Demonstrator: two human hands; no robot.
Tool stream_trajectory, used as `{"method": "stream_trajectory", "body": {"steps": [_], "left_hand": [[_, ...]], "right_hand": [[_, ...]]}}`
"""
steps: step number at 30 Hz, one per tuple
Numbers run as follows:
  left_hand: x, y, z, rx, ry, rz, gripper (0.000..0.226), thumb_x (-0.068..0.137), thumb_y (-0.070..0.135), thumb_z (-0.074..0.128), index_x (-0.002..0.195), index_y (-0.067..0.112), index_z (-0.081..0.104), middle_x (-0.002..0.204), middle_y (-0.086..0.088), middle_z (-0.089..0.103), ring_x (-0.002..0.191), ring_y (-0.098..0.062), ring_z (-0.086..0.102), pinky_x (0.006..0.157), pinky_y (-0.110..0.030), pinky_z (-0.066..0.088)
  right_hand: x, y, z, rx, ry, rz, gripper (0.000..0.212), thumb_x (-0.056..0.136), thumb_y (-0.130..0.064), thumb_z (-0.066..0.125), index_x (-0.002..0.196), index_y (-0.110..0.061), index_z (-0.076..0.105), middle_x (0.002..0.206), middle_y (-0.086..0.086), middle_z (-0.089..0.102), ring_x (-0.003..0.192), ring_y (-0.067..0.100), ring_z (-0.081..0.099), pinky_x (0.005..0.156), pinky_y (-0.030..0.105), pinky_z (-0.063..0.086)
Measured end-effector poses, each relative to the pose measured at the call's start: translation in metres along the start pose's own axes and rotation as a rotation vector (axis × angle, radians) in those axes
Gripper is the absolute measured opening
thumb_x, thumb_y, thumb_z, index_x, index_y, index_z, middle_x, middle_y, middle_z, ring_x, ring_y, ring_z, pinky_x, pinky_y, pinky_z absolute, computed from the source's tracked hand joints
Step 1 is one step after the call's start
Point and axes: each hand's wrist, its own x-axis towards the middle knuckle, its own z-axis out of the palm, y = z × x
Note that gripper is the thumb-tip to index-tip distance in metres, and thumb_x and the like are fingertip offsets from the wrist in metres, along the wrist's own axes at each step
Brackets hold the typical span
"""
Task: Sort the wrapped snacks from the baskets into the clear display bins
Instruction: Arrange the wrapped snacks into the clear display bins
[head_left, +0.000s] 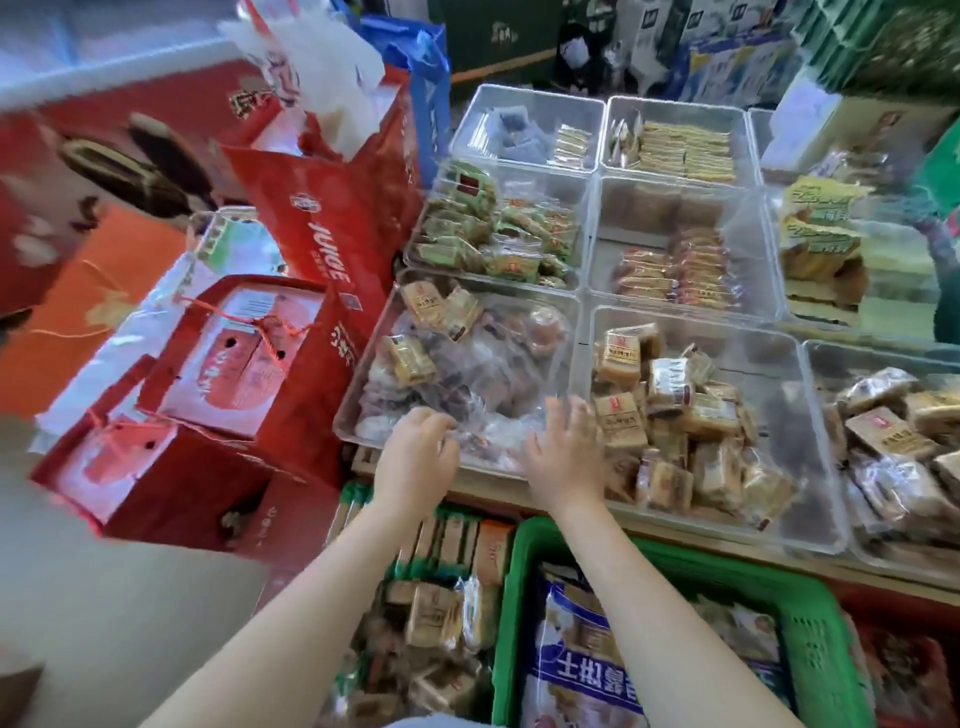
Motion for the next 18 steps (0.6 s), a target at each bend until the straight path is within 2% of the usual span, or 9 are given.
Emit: {"method": "stream_trajectory", "body": {"steps": [3, 5, 8, 10, 12, 16, 18], "left_hand": [[0.027, -0.022, -0.012, 0.071, 0.034, -0.089, 0.050, 0.088, 0.011, 0.058, 0.137, 0.012, 0.055, 0.135, -0.019, 0.048, 0.119, -0.037, 0.049, 0.096, -0.044, 0.045], [0.045, -0.032, -0.013, 0.123, -0.081, -0.151, 0.063, 0.089, 0.017, 0.055, 0.149, 0.026, 0.039, 0.149, -0.021, 0.031, 0.124, -0.039, 0.044, 0.098, -0.046, 0.046], [0.067, -0.037, -0.003, 0.077, -0.255, -0.262, 0.067, 0.093, 0.027, 0.052, 0.153, 0.039, 0.024, 0.158, -0.020, 0.017, 0.124, -0.040, 0.048, 0.099, -0.048, 0.047], [0.078, -0.036, 0.001, -0.034, -0.247, -0.364, 0.064, 0.095, 0.030, 0.051, 0.153, 0.039, 0.025, 0.159, -0.018, 0.016, 0.129, -0.040, 0.046, 0.104, -0.050, 0.043], [0.086, -0.032, 0.004, -0.115, -0.187, -0.393, 0.060, 0.096, 0.029, 0.050, 0.152, 0.033, 0.031, 0.155, -0.019, 0.025, 0.130, -0.039, 0.044, 0.106, -0.048, 0.042], [0.087, -0.025, 0.003, -0.227, -0.103, -0.317, 0.053, 0.097, 0.025, 0.052, 0.149, 0.025, 0.042, 0.145, -0.015, 0.036, 0.120, -0.033, 0.051, 0.103, -0.045, 0.046], [0.081, -0.020, 0.000, -0.270, -0.042, -0.286, 0.046, 0.096, 0.022, 0.054, 0.142, 0.024, 0.051, 0.136, -0.011, 0.041, 0.107, -0.026, 0.055, 0.098, -0.040, 0.049]], "right_hand": [[0.000, -0.001, 0.009, -0.032, 0.020, 0.024, 0.051, 0.099, -0.032, 0.039, 0.146, -0.013, 0.037, 0.157, 0.016, 0.028, 0.147, 0.030, 0.022, 0.122, 0.046, 0.020], [-0.001, -0.002, 0.012, -0.053, 0.036, 0.010, 0.049, 0.098, -0.033, 0.039, 0.143, -0.013, 0.040, 0.156, 0.017, 0.030, 0.146, 0.031, 0.025, 0.122, 0.048, 0.022], [-0.001, -0.002, 0.012, -0.055, 0.036, 0.006, 0.048, 0.098, -0.033, 0.036, 0.140, -0.013, 0.043, 0.155, 0.017, 0.030, 0.146, 0.032, 0.024, 0.122, 0.049, 0.023], [-0.002, -0.003, 0.011, -0.045, 0.029, 0.012, 0.048, 0.097, -0.033, 0.036, 0.140, -0.012, 0.044, 0.156, 0.018, 0.029, 0.147, 0.032, 0.022, 0.123, 0.049, 0.020], [-0.002, -0.004, 0.009, -0.050, 0.028, 0.015, 0.047, 0.097, -0.032, 0.037, 0.139, -0.012, 0.046, 0.157, 0.018, 0.027, 0.148, 0.032, 0.021, 0.123, 0.049, 0.019], [-0.003, -0.006, 0.008, -0.057, 0.039, 0.014, 0.046, 0.096, -0.033, 0.036, 0.133, -0.010, 0.051, 0.155, 0.020, 0.029, 0.146, 0.034, 0.024, 0.122, 0.051, 0.023], [-0.003, -0.006, 0.008, -0.062, 0.047, 0.008, 0.039, 0.097, -0.030, 0.040, 0.127, -0.009, 0.053, 0.153, 0.021, 0.031, 0.144, 0.035, 0.026, 0.120, 0.052, 0.026]]}}
